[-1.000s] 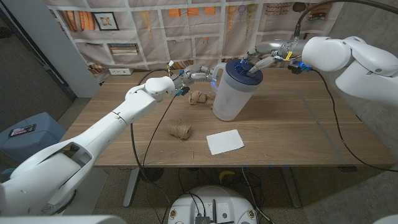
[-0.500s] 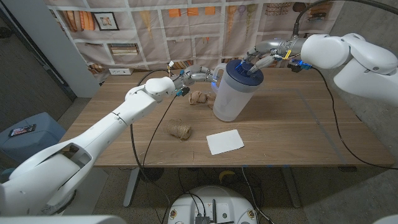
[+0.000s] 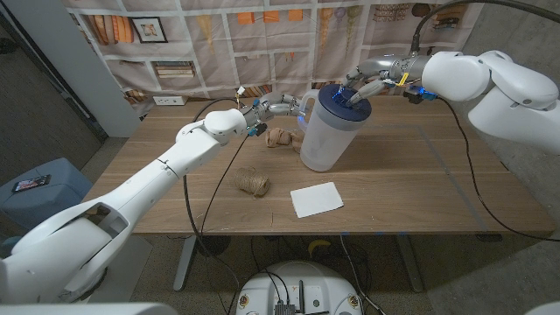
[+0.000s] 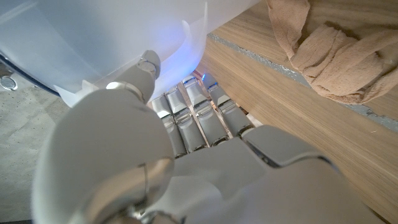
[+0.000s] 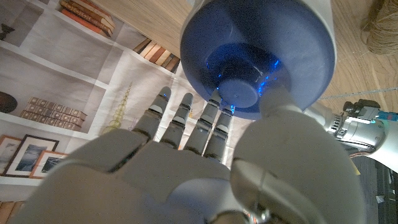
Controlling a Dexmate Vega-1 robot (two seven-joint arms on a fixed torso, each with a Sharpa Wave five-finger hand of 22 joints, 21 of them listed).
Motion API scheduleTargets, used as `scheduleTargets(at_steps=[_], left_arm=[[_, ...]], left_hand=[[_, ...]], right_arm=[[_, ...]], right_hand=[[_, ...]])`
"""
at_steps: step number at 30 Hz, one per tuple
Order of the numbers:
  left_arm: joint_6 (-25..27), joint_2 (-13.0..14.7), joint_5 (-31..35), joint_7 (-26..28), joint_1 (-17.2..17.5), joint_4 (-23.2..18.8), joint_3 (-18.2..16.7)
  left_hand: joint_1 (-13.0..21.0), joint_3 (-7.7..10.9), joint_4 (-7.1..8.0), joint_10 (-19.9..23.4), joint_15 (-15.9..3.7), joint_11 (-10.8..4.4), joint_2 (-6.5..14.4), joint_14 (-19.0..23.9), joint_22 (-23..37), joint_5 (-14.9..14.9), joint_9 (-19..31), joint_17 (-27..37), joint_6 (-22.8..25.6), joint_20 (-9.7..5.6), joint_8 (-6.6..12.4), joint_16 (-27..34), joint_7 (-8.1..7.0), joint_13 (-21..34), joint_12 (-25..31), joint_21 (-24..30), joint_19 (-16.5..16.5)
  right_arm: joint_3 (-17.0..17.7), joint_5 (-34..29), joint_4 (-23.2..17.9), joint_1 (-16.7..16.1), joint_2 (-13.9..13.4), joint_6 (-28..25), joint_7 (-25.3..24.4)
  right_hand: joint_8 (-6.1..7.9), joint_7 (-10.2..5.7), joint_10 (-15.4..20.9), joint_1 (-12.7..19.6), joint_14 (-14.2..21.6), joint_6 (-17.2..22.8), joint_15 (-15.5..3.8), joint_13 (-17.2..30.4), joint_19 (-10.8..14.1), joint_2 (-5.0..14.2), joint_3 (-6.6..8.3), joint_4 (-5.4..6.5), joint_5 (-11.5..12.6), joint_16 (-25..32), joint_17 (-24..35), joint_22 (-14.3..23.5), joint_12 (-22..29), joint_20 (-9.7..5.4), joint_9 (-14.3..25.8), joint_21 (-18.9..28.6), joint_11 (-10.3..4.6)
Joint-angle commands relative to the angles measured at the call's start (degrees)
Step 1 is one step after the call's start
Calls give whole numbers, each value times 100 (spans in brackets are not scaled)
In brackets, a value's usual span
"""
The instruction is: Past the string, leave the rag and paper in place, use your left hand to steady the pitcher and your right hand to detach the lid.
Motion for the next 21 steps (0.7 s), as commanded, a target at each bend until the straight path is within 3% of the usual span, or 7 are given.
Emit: scheduleTargets(at_steps=[1,13,21], left_arm=[[47,12,-26,28,24,-47,-17],[21,-21,-36,-11,-14,16,3],[3,-38,-37,-43,-37,57,20]], left_hand=[[-236,133,110,42,-581,7,310,76,19,29,21,8,151,-865,31,31,111,23,21,-3,72],[-243,135,107,32,-577,15,310,89,19,29,25,8,144,-863,31,30,108,26,12,-2,80],[-245,139,105,48,-579,11,312,90,19,29,27,8,150,-862,36,27,102,28,17,-3,81]], right_arm=[[10,-6,41,9,53,116,19],[64,-46,45,-149,93,168,-218],[37,-107,64,-167,96,143,-217]], right_hand=[[92,-7,153,-10,88,191,-474,3,24,127,-33,44,2,65,28,17,-5,-18,17,3,-7],[241,-18,553,7,297,563,-616,-13,93,190,-99,26,-5,206,70,17,1,-52,2,9,-14],[264,-26,693,117,357,628,-673,-5,148,176,-111,-33,12,252,79,16,2,-86,-5,16,-18]])
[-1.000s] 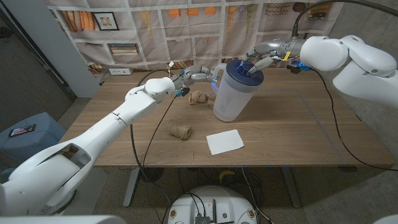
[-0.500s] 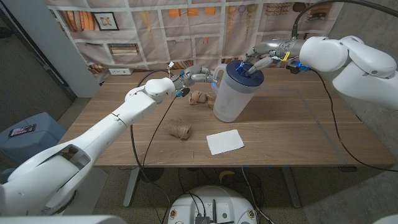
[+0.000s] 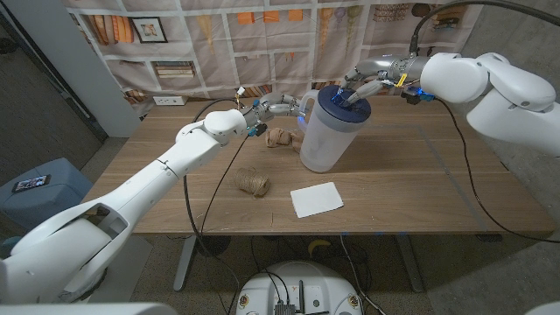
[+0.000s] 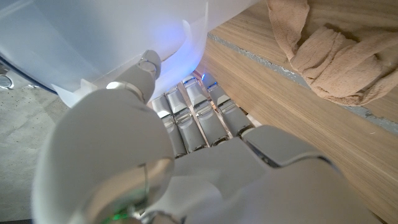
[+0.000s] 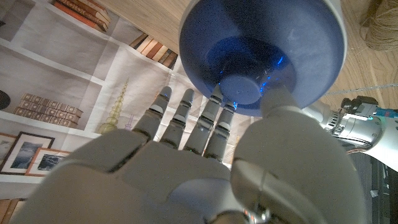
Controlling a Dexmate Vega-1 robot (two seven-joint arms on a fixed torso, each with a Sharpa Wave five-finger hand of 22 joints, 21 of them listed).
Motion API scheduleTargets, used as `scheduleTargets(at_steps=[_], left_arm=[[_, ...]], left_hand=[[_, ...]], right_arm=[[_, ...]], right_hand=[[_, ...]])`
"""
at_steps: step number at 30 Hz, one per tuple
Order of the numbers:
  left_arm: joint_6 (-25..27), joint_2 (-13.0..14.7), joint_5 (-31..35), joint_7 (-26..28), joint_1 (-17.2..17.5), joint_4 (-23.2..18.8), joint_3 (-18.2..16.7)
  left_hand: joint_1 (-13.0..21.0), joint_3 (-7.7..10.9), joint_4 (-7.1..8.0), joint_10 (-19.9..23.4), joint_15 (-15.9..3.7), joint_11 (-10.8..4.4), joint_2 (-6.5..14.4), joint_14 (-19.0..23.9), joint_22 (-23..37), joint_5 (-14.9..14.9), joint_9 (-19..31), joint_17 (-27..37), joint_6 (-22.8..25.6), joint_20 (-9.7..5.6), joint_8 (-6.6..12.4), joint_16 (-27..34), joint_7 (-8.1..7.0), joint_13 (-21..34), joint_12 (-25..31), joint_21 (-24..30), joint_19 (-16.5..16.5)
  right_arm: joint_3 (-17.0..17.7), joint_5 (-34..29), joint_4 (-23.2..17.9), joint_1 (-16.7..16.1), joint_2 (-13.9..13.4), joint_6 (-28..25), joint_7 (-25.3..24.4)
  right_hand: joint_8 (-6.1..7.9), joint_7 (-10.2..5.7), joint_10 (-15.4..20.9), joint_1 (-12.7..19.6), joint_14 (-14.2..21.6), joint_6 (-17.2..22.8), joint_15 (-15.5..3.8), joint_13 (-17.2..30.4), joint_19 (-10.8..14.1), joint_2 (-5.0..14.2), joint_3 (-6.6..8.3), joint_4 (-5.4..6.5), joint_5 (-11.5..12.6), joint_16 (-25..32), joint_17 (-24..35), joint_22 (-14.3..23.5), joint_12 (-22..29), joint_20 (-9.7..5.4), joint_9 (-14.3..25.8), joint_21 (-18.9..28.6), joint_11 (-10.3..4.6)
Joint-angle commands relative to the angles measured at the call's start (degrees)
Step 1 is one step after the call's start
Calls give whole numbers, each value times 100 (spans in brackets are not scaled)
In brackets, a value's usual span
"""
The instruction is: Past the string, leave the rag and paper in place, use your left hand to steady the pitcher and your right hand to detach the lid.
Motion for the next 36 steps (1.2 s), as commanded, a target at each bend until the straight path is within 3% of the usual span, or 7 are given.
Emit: scheduleTargets(at_steps=[1,4,13,36], left_arm=[[-24,-30,-14,-44,-39,58,25],[-9,-30,-18,-38,-38,53,24],[12,-20,-20,-24,-34,46,17],[-76,-44,3,-140,-94,200,62]], left_hand=[[-246,140,107,53,-590,9,314,74,19,30,27,12,152,-832,36,26,102,28,19,-3,49],[-257,139,114,56,-577,11,314,75,19,29,28,12,146,-833,34,25,98,29,20,-4,48],[-260,140,109,53,-588,10,313,82,18,30,30,13,157,-832,41,26,106,30,16,-4,50],[-276,144,107,50,-588,-2,308,77,18,30,34,13,159,-833,46,21,99,33,9,-9,43]], right_arm=[[-12,-69,27,-59,25,3,-60],[5,-83,48,-97,36,29,-137],[91,-48,120,-182,70,167,-340],[79,11,214,-68,144,245,-328]], right_hand=[[41,12,127,147,63,53,-663,35,67,-18,-9,-31,16,39,22,16,5,-6,8,15,-6],[71,13,240,192,143,92,-720,58,82,-7,-21,-26,30,91,36,15,29,-20,29,12,-5],[382,9,851,395,413,626,-793,93,218,81,-147,7,41,363,152,14,53,-110,126,10,-9],[462,10,1345,594,663,846,-852,49,325,427,-202,28,11,649,277,11,55,-259,92,6,-12]])
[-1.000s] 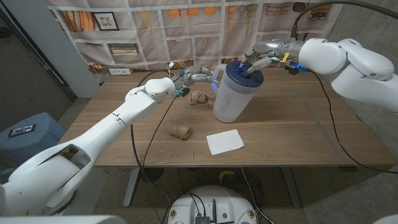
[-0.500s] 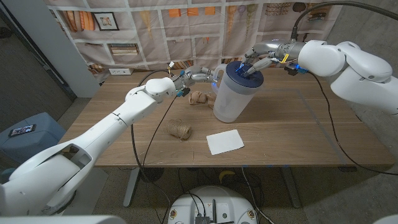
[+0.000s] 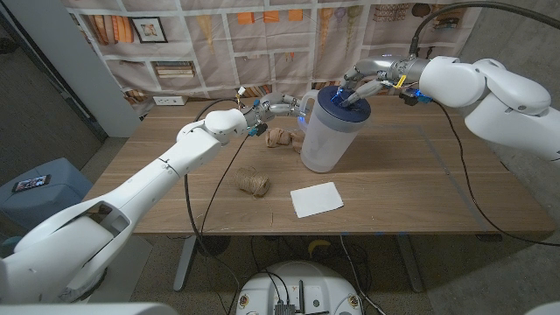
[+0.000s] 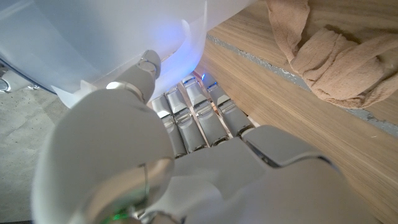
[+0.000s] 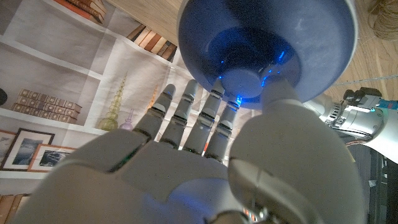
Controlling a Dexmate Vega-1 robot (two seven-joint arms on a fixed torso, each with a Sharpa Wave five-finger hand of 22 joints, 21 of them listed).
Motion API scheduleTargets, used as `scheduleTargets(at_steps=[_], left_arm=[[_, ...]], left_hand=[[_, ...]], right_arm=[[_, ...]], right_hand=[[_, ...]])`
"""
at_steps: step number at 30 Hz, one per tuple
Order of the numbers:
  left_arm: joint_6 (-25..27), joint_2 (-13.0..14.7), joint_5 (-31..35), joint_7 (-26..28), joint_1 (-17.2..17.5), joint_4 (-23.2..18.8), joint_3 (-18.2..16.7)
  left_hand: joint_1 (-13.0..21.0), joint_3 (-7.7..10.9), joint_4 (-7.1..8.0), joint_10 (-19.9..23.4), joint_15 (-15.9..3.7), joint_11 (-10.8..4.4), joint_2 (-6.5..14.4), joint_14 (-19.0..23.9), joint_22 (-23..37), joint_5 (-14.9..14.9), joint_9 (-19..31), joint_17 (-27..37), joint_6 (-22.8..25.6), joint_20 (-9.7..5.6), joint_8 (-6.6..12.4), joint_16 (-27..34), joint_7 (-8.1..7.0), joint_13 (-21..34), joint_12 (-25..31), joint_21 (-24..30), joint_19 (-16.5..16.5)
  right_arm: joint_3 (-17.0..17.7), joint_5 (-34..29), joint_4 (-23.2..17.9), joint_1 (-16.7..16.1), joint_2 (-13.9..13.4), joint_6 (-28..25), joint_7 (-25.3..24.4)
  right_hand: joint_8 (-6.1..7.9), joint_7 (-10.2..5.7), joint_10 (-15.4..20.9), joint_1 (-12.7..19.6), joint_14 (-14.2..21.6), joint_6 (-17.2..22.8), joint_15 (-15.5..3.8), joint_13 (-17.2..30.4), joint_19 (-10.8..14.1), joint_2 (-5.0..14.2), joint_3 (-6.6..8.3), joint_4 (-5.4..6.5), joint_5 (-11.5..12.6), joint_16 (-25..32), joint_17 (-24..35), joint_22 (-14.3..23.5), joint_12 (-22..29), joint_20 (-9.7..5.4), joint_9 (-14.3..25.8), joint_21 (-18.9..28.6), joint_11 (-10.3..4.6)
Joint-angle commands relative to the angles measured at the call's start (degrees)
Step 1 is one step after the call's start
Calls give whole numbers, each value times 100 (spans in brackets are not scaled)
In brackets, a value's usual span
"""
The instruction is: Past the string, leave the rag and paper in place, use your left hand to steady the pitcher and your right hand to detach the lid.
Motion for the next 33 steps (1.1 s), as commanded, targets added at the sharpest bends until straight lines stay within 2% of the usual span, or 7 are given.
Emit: scheduleTargets(at_steps=[1,13,33], left_arm=[[-44,-4,32,-53,-24,63,24],[-68,0,37,-89,-29,84,26],[-118,-12,108,-151,-79,127,66]], left_hand=[[-276,138,113,44,-581,-25,308,63,18,40,34,12,157,-834,42,37,104,34,15,-9,43],[-281,144,113,58,-583,-37,311,56,18,40,35,11,150,-838,40,32,94,34,17,-14,31],[-289,146,113,61,-582,-37,312,60,19,39,37,14,165,-835,48,37,94,35,14,-14,26]], right_arm=[[-10,8,47,71,33,29,5],[-46,100,91,185,34,19,176],[-39,229,54,295,-23,-1,320]], right_hand=[[67,-49,428,169,97,167,-840,25,42,313,-28,-3,6,79,45,11,21,-61,-20,6,-330],[83,-48,513,218,137,265,-860,15,57,403,-48,-3,-11,122,50,10,12,-103,-52,3,-331],[71,-46,551,188,151,281,-843,12,81,448,-75,21,-22,108,24,10,-1,-93,-73,5,-328]])
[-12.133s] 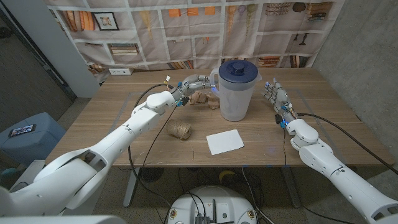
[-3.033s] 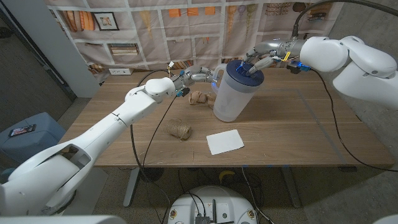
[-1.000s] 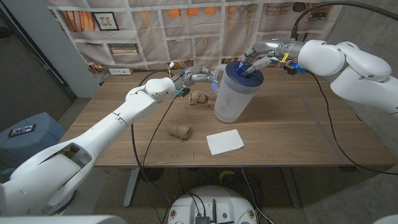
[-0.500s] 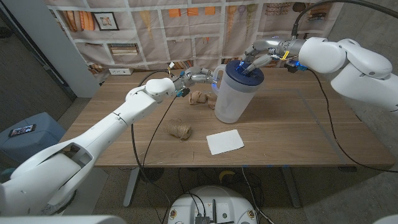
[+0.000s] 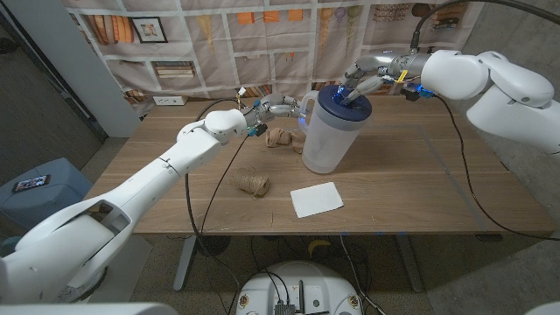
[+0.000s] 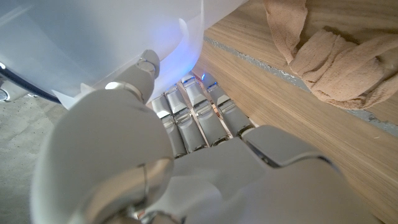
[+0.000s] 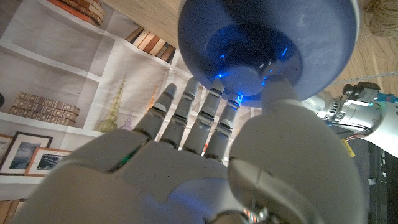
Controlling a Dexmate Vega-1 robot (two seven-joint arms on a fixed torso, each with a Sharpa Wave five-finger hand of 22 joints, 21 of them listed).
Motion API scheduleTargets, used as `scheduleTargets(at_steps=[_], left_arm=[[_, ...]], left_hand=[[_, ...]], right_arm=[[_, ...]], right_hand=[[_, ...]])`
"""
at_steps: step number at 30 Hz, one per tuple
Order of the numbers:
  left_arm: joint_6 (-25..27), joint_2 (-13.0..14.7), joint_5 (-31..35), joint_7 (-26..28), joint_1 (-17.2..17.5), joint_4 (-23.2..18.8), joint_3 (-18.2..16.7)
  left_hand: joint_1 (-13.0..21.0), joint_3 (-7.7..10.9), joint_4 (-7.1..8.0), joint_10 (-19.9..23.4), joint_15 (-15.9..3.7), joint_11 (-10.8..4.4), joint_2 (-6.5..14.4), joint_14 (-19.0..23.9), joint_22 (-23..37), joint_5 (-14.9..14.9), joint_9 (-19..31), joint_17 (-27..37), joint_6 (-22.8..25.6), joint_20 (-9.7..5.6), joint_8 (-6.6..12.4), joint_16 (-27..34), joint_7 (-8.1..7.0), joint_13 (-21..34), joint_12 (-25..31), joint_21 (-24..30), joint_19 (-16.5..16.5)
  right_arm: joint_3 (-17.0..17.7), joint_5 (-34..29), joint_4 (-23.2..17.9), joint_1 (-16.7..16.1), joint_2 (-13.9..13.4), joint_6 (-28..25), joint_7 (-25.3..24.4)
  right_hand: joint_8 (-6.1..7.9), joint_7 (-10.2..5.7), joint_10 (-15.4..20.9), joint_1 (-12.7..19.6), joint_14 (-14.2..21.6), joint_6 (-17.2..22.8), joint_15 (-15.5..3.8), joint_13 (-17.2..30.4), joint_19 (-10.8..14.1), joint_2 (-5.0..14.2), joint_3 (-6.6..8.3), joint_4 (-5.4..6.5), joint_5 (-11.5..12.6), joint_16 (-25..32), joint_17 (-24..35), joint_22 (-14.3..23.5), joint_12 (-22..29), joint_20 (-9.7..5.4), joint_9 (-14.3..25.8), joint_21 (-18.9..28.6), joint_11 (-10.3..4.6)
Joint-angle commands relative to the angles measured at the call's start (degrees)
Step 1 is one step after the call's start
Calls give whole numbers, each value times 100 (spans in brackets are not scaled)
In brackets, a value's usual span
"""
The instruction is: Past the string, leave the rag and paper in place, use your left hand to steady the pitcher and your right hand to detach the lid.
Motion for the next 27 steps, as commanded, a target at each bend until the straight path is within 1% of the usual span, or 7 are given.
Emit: scheduleTargets(at_steps=[1,10,15,27], left_arm=[[-24,-9,45,-38,-44,33,31],[-33,-11,66,-76,-57,46,52],[-17,-2,66,-54,-35,11,42],[14,38,50,-5,41,-81,11]], left_hand=[[-260,145,114,37,-558,-16,340,35,19,27,8,9,158,-834,32,37,100,6,16,-13,28],[-260,150,113,37,-565,-19,347,43,19,28,9,11,153,-837,31,41,96,6,14,-14,25],[-258,152,110,44,-563,-2,345,39,19,28,9,10,154,-836,32,38,83,6,16,-13,27],[-268,153,115,37,-559,-18,348,41,19,27,10,11,150,-837,31,40,93,7,12,-13,25]], right_arm=[[-9,91,-24,72,-33,-13,124],[16,88,-76,55,-72,-52,117],[26,86,-103,50,-92,-68,122],[50,105,-101,66,-111,-52,121]], right_hand=[[4,-107,470,209,49,162,-821,7,9,426,-15,25,4,22,13,10,2,-22,15,5,-409],[9,-104,488,209,59,188,-833,9,25,440,-22,25,4,24,11,10,1,-24,9,8,-411],[14,-102,505,206,68,214,-837,10,25,451,-29,26,3,24,9,9,0,-28,5,5,-412],[22,-101,528,198,88,258,-838,8,32,469,-38,25,3,16,-1,9,-9,-39,-3,3,-412]])
